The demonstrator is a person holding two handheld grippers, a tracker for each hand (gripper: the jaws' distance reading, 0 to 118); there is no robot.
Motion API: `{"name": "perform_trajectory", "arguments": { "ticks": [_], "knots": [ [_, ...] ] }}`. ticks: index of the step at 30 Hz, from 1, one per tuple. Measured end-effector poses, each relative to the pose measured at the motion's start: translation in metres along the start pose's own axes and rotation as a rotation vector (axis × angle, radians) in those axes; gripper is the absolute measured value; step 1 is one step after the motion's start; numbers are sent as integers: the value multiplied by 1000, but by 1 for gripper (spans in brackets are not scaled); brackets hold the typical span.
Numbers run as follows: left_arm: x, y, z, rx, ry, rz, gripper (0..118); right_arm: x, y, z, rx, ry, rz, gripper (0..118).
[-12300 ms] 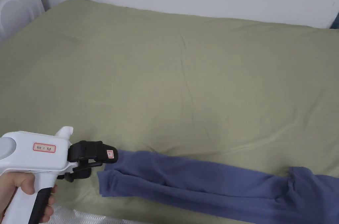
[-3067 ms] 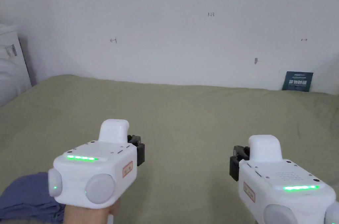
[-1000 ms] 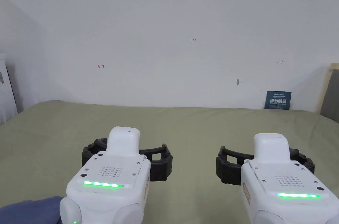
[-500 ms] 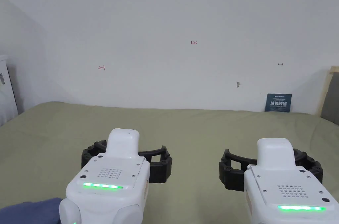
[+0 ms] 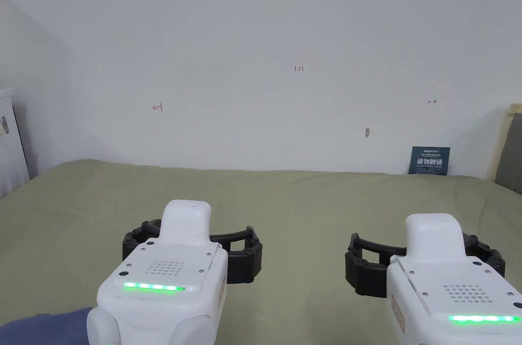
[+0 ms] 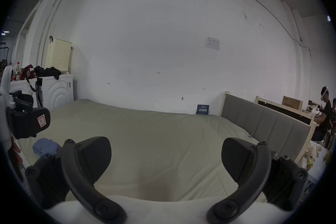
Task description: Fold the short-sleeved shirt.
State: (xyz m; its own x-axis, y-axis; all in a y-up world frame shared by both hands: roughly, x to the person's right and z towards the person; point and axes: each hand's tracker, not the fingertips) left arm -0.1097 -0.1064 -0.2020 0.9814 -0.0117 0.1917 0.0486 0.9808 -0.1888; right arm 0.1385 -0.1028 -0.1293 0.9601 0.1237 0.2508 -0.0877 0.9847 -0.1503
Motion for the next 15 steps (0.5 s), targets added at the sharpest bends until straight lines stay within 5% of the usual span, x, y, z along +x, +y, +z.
{"name": "perform_trajectory", "arguments": {
  "ticks": [15],
  "knots": [
    [0,1,2,-4,-4,8,118,1,2,-5,-11,17,-7,118]
  ]
}}
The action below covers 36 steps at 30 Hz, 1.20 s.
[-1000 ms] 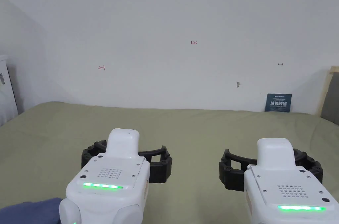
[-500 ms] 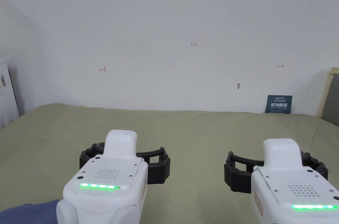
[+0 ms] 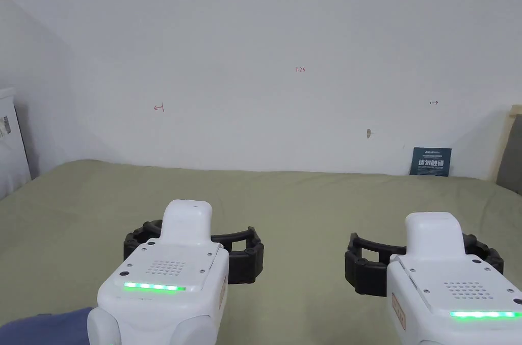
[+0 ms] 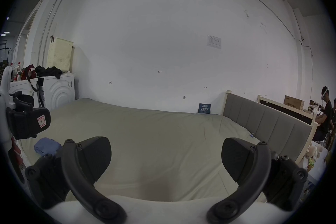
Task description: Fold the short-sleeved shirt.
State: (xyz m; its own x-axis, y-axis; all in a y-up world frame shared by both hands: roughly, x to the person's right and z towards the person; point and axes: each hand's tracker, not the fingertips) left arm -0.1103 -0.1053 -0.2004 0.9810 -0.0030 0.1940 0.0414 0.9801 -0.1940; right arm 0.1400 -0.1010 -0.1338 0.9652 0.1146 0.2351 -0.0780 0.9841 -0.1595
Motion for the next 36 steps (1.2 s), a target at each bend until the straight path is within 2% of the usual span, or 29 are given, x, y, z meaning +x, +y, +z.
{"name": "perform_trajectory", "arguments": {
  "ticks": [36],
  "knots": [
    [-1,-3,7,-17,5,7,118,1,-3,1,-21,-9,20,118]
  ]
}}
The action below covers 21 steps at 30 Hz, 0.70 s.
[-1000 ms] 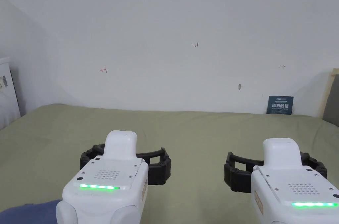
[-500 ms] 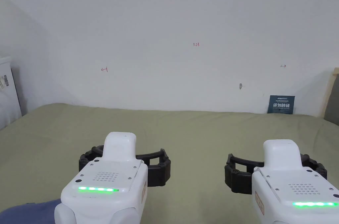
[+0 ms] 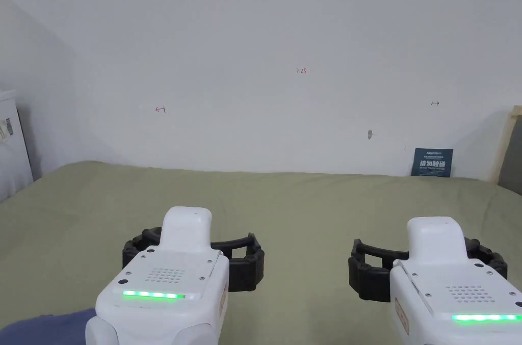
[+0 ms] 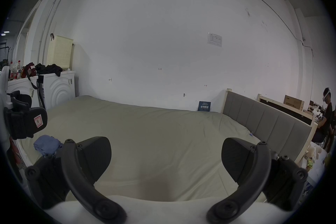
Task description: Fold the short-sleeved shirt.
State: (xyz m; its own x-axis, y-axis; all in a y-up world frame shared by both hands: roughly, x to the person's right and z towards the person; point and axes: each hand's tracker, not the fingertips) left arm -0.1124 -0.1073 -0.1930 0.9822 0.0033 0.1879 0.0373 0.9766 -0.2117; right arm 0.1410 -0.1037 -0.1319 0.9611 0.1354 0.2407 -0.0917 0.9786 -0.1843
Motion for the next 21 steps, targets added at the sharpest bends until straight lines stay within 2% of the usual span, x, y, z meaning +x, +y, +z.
{"name": "perform_trajectory", "arguments": {
  "ticks": [21],
  "knots": [
    [-1,-2,4,-10,6,10,118,2,-2,7,-18,-7,-11,118]
  ]
}}
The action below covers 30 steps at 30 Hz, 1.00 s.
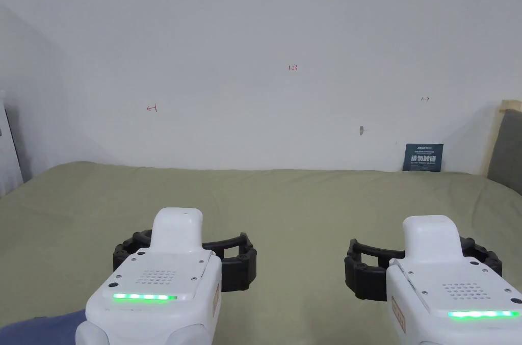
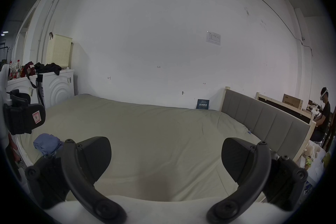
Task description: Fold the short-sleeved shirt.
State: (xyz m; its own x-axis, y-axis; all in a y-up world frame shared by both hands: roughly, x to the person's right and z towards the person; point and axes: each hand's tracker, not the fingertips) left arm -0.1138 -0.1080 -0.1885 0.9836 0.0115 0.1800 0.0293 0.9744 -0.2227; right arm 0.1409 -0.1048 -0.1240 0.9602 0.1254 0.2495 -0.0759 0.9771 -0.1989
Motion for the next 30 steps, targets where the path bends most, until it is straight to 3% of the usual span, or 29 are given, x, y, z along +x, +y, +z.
{"name": "perform_trajectory", "arguments": {
  "ticks": [18,30],
  "knots": [
    [-10,-9,13,-3,23,48,118,-8,-1,8,-7,-2,-21,118],
    [-5,-6,16,14,24,10,118,-9,-5,7,-19,16,-39,118]
  ]
}}
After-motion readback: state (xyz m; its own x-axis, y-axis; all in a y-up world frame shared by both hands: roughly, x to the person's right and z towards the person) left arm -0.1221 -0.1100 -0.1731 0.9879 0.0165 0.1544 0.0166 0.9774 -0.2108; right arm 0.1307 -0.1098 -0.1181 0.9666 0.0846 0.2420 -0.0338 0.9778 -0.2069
